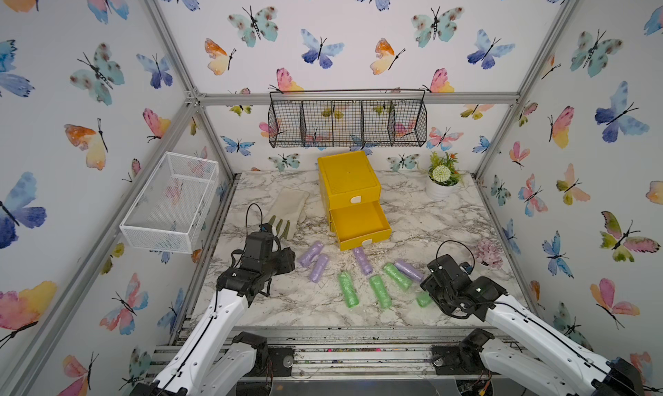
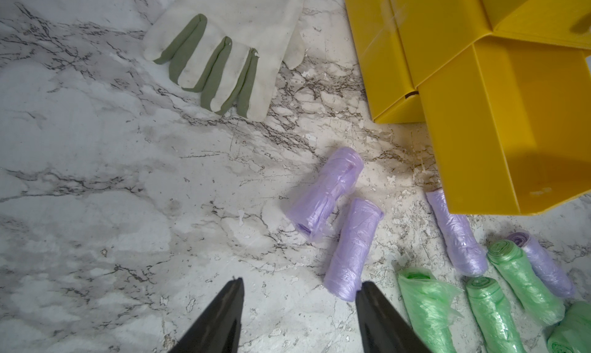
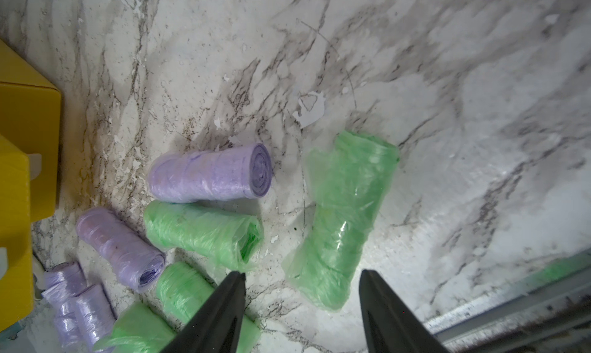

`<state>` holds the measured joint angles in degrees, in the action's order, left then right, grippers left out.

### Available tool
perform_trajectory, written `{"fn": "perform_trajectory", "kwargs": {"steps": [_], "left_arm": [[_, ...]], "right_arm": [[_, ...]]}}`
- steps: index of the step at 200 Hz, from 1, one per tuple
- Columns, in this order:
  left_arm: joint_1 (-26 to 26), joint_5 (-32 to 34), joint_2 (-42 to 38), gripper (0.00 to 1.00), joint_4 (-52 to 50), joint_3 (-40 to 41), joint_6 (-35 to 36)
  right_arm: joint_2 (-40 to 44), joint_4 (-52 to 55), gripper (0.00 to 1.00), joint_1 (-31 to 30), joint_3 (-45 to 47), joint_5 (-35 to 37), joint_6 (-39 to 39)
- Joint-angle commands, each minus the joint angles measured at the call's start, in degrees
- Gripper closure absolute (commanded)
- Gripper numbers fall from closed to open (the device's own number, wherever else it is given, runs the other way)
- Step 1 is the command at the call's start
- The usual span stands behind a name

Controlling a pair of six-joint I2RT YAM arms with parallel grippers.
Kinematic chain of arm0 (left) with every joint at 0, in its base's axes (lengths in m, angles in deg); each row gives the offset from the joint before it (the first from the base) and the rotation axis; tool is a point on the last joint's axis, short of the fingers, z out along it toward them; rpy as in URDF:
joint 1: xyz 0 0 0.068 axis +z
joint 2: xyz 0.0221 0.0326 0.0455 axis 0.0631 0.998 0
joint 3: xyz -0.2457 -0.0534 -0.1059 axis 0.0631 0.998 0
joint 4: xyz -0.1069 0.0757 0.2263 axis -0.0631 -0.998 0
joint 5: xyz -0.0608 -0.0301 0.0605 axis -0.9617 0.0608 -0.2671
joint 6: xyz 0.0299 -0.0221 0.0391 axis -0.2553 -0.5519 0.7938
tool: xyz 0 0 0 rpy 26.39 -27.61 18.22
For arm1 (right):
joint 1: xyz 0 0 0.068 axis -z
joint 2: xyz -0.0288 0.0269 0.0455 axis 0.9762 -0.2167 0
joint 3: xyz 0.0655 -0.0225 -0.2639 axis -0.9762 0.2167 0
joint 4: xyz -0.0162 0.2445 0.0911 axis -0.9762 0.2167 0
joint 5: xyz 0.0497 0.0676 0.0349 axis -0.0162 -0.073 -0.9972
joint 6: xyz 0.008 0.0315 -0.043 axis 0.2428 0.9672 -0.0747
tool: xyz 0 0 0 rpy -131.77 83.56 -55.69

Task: Sort the rolls of trash bags by color and place them into the drawer
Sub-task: Pick up the roll of trash bags from the center of the board.

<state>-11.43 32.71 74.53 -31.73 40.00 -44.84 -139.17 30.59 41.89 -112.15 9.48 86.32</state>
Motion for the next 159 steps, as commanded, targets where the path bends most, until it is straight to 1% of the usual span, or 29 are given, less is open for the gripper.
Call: {"fn": "perform_trajectory", "kwargs": {"steps": [1, 37, 68, 113, 142, 159], "left_arm": [[0.3, -0.8, -0.4, 0.39, 0.8, 0.0, 0.0], [0.3, -0.8, -0.4, 0.39, 0.8, 0.1, 0.1], [0.4, -0.9, -0.4, 0.39, 0.9, 0.1, 0.1], [0.4, -0.8, -0.4, 0.39, 0.9, 0.1, 0.1], [0.4, -0.8, -0.4, 0.39, 0.9, 0.0, 0.1], [0.4, -0.8, -0.4, 0.39, 0.9, 0.1, 0.1]], "right_arm": [[-1.1, -1.9, 0.38, 0.8, 1.8, -1.0, -0.8], [-2.7, -4.4, 0.38, 2.2, 3.4, -2.2, -1.8], [-4.1, -6.9, 0.39, 4.6, 4.9, -4.2, -3.7], [-5.6, -11.1, 0.45, 7.7, 7.9, -7.8, -5.2], [-5.4, -11.4, 0.5, 8.0, 8.2, -7.8, -5.7], [-4.3, -11.0, 0.54, 8.0, 8.1, -7.3, -5.9]]}}
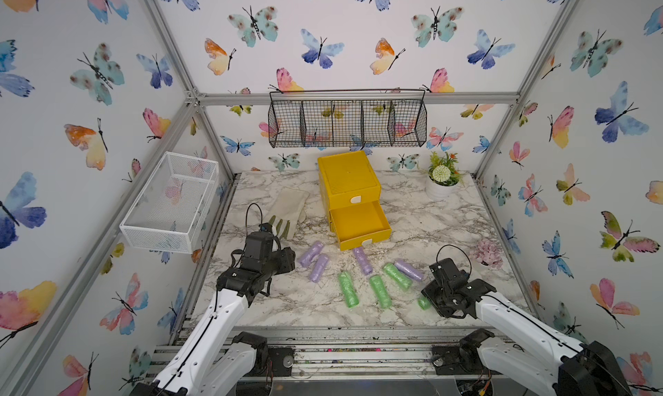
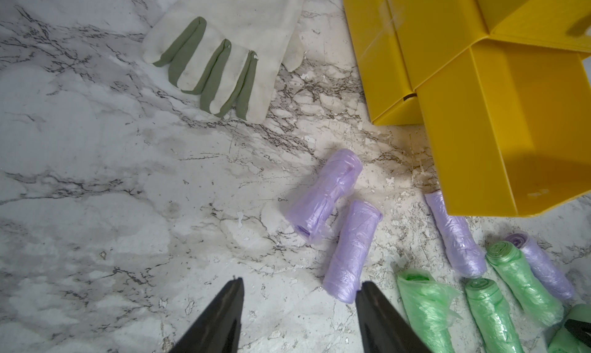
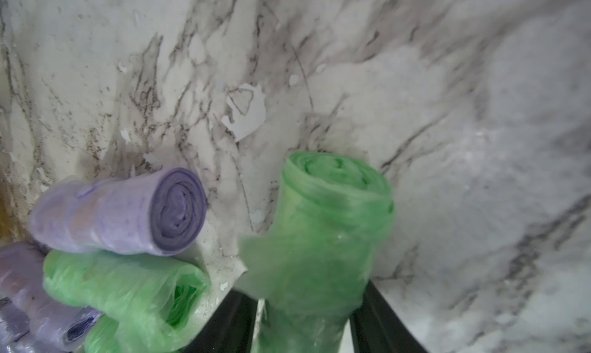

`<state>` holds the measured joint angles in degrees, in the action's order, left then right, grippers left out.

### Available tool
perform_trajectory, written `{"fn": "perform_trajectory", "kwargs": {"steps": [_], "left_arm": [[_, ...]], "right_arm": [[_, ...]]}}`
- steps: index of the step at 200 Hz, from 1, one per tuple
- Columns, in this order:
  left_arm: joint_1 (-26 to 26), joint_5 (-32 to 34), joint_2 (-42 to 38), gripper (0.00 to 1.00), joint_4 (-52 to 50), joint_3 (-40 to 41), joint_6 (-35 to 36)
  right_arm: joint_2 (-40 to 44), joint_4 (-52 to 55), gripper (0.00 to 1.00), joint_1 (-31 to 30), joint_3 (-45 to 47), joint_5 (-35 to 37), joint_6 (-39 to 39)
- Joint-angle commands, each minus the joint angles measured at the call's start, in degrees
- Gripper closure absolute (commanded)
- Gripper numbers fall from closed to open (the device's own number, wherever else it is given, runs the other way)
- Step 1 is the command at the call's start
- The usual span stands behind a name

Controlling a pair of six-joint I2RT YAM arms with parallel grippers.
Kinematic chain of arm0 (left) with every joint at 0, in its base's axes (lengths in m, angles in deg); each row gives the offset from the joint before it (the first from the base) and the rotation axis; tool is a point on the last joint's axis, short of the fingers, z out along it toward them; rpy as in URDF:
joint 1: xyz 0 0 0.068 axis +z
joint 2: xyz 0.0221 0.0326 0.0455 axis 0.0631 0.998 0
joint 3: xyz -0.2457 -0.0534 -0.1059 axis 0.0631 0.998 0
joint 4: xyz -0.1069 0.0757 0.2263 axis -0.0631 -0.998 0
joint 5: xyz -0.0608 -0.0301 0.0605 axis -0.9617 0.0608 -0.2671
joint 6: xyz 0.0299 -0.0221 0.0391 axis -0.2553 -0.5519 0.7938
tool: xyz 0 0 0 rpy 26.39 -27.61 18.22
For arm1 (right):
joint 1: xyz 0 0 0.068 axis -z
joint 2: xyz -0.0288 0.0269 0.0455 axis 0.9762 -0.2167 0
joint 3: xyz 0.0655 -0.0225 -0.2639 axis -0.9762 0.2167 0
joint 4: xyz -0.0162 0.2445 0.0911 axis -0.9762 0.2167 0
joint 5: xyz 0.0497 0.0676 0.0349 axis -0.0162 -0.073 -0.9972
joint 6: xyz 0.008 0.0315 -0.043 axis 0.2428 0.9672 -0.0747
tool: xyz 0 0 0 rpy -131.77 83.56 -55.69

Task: Sort the rolls of trash bags by color and place them into the drawer
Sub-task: Pick up the roll of trash bags from the center of the board.

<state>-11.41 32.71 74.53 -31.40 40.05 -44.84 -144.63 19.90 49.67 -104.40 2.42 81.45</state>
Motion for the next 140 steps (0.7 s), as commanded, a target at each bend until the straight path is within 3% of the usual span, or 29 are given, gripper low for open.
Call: {"fn": "perform_trajectory", "kwargs": {"steps": [1, 61, 117, 140], "left_arm": [[0.3, -0.9, -0.4, 0.39, 0.6, 0.0, 0.1], [0.4, -0.9, -0.8, 0.39, 0.6, 0.1, 0.1], [0.3, -0.5, -1.0, 0.39, 0.6, 0.1, 0.0], [0.3, -0.6, -1.0, 0.39, 0.7, 0.1, 0.0]], "right_arm": [[1.2, -0.3, 0.55, 0.2, 0.4, -0.2, -1.0], [5.0, 3.5, 0.69, 0.2, -1.2, 2.3, -1.8], [7.7, 7.3, 0.69, 0.2, -8.7, 2.9, -5.0], [7.6, 5.6, 0.72, 0.2, -13.3, -0.1, -7.7]]}}
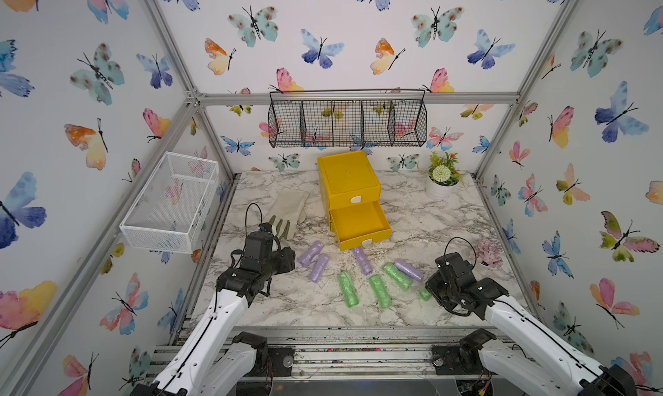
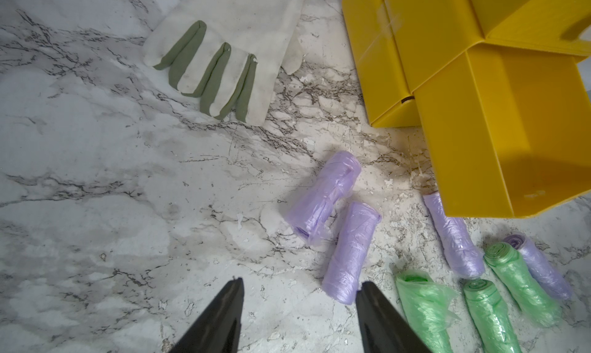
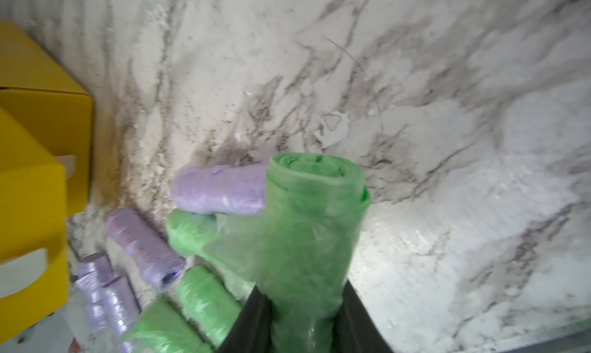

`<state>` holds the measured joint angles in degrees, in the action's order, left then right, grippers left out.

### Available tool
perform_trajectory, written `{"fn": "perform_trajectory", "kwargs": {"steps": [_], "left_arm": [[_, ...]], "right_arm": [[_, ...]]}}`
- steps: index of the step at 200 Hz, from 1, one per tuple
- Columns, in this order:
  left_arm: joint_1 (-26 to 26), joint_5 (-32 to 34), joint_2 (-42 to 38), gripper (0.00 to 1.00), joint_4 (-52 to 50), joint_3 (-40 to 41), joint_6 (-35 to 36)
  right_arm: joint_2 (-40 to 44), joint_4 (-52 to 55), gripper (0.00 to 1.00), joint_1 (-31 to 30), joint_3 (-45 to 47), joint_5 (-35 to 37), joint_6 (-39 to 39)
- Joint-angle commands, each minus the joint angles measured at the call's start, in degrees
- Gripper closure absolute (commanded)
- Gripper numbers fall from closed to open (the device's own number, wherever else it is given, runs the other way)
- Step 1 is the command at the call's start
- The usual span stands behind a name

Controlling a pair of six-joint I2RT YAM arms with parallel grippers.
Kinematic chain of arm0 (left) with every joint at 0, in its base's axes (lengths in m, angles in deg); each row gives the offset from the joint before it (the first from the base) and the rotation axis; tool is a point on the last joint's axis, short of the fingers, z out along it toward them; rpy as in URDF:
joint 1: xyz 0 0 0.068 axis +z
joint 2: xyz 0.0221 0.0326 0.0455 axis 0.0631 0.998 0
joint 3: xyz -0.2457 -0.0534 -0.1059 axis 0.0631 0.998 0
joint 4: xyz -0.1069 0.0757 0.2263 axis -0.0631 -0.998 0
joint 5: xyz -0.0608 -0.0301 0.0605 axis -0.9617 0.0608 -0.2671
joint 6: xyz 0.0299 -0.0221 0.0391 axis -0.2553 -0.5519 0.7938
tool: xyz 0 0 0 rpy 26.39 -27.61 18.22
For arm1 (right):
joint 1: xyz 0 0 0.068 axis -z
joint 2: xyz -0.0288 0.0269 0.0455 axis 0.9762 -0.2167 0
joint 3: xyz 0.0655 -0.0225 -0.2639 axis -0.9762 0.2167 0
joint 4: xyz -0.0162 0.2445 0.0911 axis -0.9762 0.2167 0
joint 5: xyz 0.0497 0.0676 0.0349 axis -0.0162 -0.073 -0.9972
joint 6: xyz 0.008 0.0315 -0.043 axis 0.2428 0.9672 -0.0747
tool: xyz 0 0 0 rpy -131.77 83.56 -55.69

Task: Sort the rolls of trash bags by color and place them into the drawer
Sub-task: Pick up the roll of trash bags from the center of the board, then place the roll of trash bags in the drawer.

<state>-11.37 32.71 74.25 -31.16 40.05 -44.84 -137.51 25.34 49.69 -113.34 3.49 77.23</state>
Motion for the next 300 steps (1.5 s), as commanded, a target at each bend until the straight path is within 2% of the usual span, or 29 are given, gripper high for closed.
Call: {"fn": "perform_trajectory", "kwargs": {"steps": [1, 44, 73, 100, 135, 156, 203, 249, 300], "left_arm": [[0.3, -0.6, -0.7, 0.39, 0.5, 0.0, 0.0], [0.4, -0.6, -0.5, 0.39, 0.5, 0.1, 0.0], [0.4, -0.8, -0.4, 0.39, 0.7, 0.2, -0.1], [0.5, -1.0, 0.1, 0.39, 0.6, 0.2, 0.0], [1.0, -1.1, -0.3, 0.39, 0.8, 0.3, 0.1], [1.2, -1.1, -0.5, 0.39, 0.8, 0.3, 0.1], [1.5, -1.4, -0.5, 0.39, 1.1, 0.4, 0.1], [1.8, -1.7, -0.4, 0.39, 1.2, 0.4, 0.2], [2.0, -2.0, -0.5, 0.39, 1.2, 0.5, 0.3]], "right_arm": [[0.4, 0.0, 0.72, 0.2, -4.5, -1.4, -3.6], [-3.5, -14.6, 0.77, 0.2, -7.6, -13.9, -1.4], [-7.9, -23.5, 0.78, -0.6, -12.0, -15.6, 1.5], [-13.0, -31.4, 0.79, -4.2, -16.2, -13.7, 5.0], [-22.4, -37.1, 0.78, -10.5, -22.6, -11.7, 7.3], [-26.6, -39.6, 0.78, -12.1, -24.6, -10.8, 9.5], [-32.3, -40.7, 0.77, -12.6, -26.6, -5.1, 13.2], [-39.9, -40.2, 0.74, -12.6, -30.2, -4.6, 16.8], [-44.1, -41.0, 0.73, -12.6, -32.2, -0.3, 21.8]]}}
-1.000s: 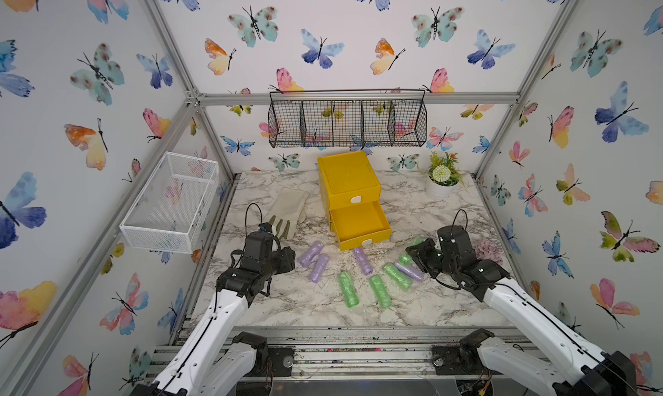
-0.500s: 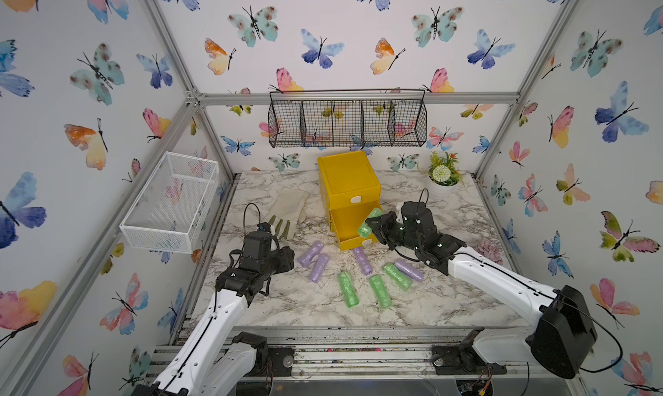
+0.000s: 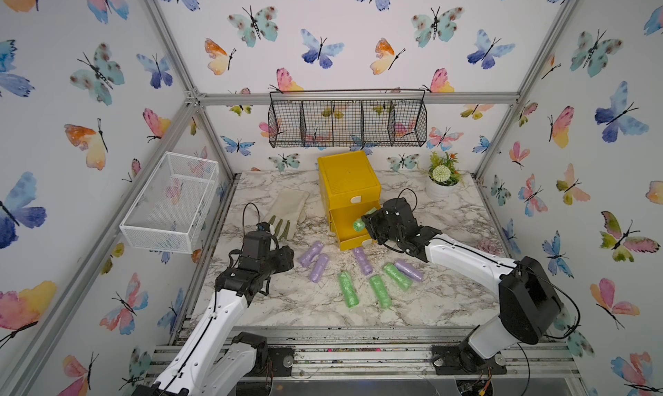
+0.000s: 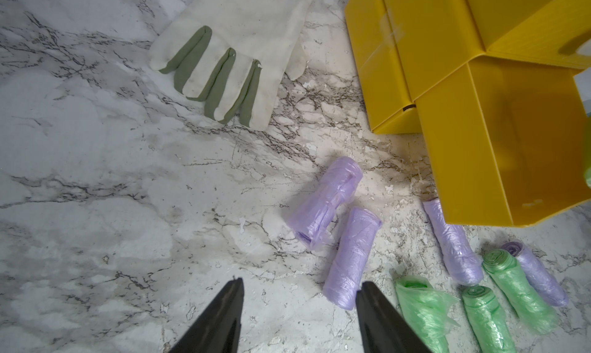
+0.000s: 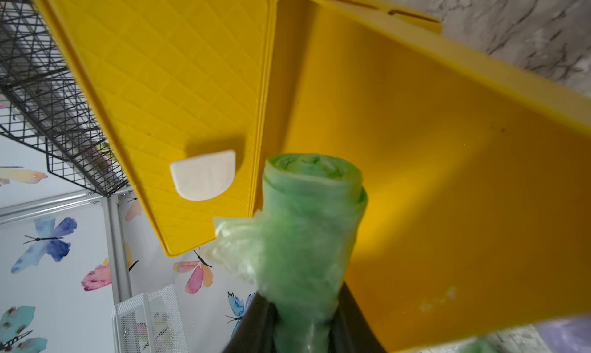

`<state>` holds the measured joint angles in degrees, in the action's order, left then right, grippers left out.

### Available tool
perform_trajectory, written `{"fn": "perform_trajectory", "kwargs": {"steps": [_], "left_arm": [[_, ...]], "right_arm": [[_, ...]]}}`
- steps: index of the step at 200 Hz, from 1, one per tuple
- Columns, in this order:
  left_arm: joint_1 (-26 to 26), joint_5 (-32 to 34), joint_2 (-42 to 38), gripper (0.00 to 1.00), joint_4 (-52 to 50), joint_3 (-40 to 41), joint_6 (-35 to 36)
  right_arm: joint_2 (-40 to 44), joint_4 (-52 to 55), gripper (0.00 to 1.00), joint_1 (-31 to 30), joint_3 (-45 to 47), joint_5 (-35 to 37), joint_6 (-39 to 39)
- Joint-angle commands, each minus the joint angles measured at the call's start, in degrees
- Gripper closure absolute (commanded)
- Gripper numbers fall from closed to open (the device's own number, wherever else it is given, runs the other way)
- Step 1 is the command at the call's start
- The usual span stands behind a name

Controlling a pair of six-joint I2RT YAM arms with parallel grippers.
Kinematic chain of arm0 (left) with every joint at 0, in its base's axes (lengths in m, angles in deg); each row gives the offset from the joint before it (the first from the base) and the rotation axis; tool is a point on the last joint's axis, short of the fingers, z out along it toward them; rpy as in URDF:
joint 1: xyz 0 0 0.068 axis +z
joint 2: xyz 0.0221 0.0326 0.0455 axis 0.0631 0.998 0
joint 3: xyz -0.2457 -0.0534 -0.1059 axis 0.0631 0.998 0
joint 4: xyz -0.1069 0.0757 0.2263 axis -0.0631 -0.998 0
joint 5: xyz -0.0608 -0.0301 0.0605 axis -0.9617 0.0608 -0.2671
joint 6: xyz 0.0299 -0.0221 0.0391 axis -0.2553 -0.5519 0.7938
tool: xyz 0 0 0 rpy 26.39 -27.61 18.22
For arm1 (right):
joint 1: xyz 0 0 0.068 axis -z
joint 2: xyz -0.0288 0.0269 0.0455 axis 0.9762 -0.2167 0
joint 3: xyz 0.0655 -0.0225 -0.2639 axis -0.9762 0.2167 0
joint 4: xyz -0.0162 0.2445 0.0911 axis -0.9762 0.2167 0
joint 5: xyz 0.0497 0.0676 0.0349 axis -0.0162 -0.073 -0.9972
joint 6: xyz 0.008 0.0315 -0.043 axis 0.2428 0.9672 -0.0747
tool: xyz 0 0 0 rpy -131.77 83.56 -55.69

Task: Sort the rolls of trash bags by color and place them into the drawer
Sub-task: Place the roll of trash bags in the drawer.

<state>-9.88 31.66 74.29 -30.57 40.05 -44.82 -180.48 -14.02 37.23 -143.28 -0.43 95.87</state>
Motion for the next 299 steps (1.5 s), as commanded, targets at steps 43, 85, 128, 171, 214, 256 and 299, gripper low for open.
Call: {"fn": "perform_trajectory", "kwargs": {"steps": [43, 85, 128, 171, 214, 256, 299], "left_arm": [[0.7, -1.4, -0.7, 0.39, 0.9, 0.5, 0.4], [1.3, -2.0, -1.1, 0.39, 1.0, 0.6, 0.5], [1.5, -2.5, -1.1, 0.39, 1.2, 0.6, 0.6], [1.7, -2.6, -1.2, 0.38, 1.2, 0.7, 0.6], [1.9, -2.8, -1.2, 0.38, 1.2, 0.6, 0.7], [2.0, -2.8, -1.2, 0.38, 1.2, 0.6, 0.7], [2.0, -2.8, -1.3, 0.38, 1.2, 0.7, 0.7]], "right_arm": [[-5.1, 0.6, 0.72, -0.2, -6.6, 6.4, 4.0], [-8.3, 1.6, 0.7, -0.2, -8.9, 7.6, 4.7], [-11.3, 3.6, 0.69, -0.1, -12.5, 9.4, 4.1], [-13.9, 4.3, 0.67, -0.1, -14.7, 9.8, 4.0], [-15.2, 4.7, 0.63, 0.5, -15.4, 10.0, 3.9], [-15.0, 5.1, 0.58, 0.9, -14.8, 10.4, 3.9], [-14.5, 5.1, 0.56, 1.1, -14.7, 10.5, 3.8]]}}
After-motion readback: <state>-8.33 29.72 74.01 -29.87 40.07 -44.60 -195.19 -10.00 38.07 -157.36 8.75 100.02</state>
